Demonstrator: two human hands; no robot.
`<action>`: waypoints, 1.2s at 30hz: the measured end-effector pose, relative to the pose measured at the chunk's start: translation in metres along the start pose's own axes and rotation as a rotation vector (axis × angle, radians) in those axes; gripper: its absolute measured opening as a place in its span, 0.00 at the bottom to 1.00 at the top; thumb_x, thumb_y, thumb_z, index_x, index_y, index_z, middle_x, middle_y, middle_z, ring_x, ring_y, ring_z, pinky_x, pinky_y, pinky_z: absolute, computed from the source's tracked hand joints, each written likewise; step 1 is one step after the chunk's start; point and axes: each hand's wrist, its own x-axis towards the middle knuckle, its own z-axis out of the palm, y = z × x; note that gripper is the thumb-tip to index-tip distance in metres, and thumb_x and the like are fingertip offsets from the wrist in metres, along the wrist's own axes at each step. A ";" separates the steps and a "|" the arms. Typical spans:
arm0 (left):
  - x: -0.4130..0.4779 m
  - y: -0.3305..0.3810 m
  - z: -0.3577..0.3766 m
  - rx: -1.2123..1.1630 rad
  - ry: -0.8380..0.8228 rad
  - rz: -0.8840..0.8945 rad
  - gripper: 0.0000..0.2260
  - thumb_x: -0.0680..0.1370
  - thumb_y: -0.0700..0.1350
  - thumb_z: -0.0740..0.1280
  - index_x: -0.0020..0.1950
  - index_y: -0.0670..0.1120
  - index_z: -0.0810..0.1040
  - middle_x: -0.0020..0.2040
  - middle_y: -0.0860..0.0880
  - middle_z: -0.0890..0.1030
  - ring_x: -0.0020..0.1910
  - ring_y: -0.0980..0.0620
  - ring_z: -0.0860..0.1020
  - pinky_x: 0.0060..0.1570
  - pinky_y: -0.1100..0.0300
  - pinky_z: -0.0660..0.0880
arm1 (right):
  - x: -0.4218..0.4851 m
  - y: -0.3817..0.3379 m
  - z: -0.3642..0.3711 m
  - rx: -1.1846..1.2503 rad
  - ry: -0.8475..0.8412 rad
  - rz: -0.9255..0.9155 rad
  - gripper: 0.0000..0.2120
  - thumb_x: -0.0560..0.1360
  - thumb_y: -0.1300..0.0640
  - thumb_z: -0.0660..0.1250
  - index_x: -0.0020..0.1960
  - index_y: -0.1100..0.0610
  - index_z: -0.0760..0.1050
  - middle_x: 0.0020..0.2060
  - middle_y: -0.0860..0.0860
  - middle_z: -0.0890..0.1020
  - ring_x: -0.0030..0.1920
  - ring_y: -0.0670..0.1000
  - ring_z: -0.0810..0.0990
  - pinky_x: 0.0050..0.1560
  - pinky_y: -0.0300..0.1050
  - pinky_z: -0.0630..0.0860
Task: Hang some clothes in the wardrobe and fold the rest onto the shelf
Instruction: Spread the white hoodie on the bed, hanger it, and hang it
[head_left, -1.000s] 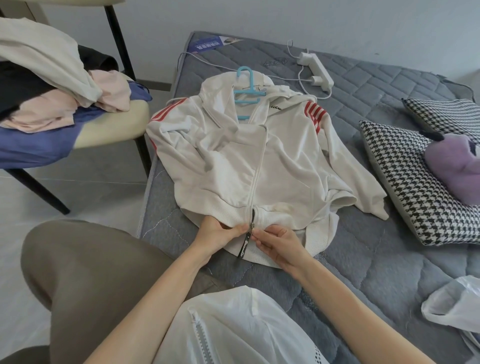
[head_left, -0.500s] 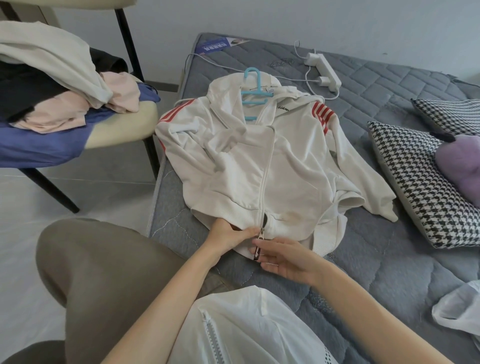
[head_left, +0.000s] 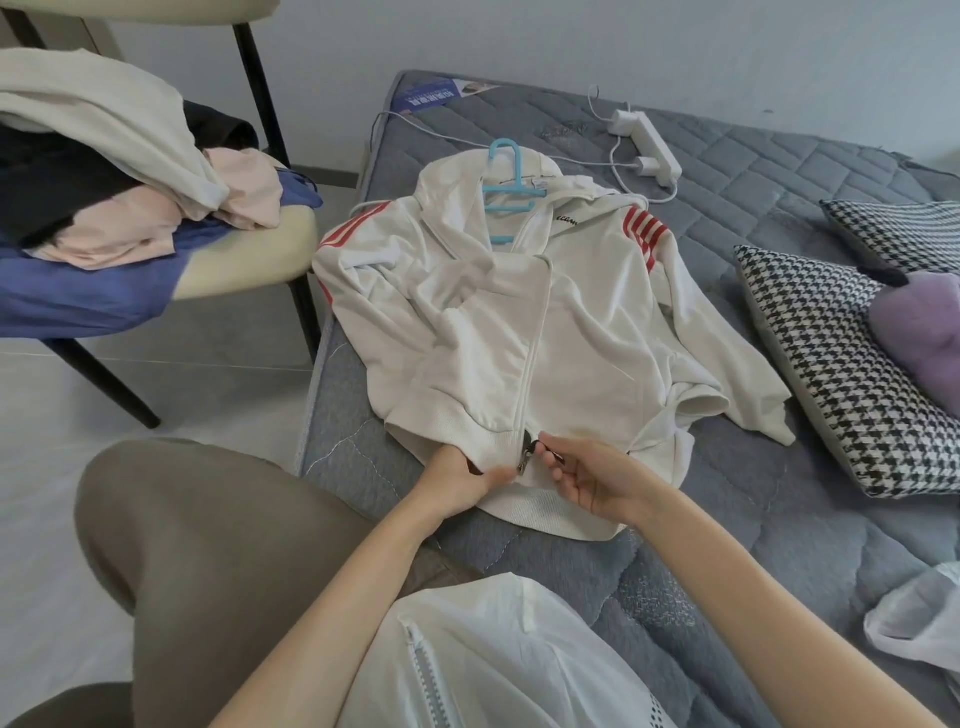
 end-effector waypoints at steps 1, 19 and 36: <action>0.000 0.000 -0.001 -0.022 -0.005 -0.002 0.17 0.72 0.47 0.75 0.59 0.44 0.79 0.54 0.50 0.82 0.56 0.54 0.79 0.58 0.57 0.75 | 0.002 -0.003 0.002 -0.007 0.003 0.006 0.08 0.78 0.58 0.66 0.41 0.57 0.76 0.28 0.47 0.77 0.24 0.41 0.73 0.24 0.29 0.70; -0.002 0.014 0.005 -0.209 0.013 -0.119 0.15 0.70 0.52 0.75 0.53 0.53 0.75 0.50 0.58 0.78 0.50 0.59 0.76 0.47 0.68 0.72 | 0.014 -0.045 0.008 -0.407 -0.012 -0.132 0.10 0.80 0.53 0.62 0.40 0.54 0.74 0.28 0.48 0.73 0.27 0.46 0.71 0.28 0.36 0.66; -0.001 0.025 -0.004 -0.346 0.105 -0.154 0.12 0.74 0.49 0.72 0.53 0.44 0.79 0.40 0.50 0.82 0.35 0.55 0.79 0.31 0.65 0.76 | 0.034 -0.089 0.021 -0.155 0.074 -0.288 0.14 0.81 0.52 0.60 0.37 0.53 0.72 0.27 0.45 0.75 0.26 0.44 0.70 0.31 0.35 0.67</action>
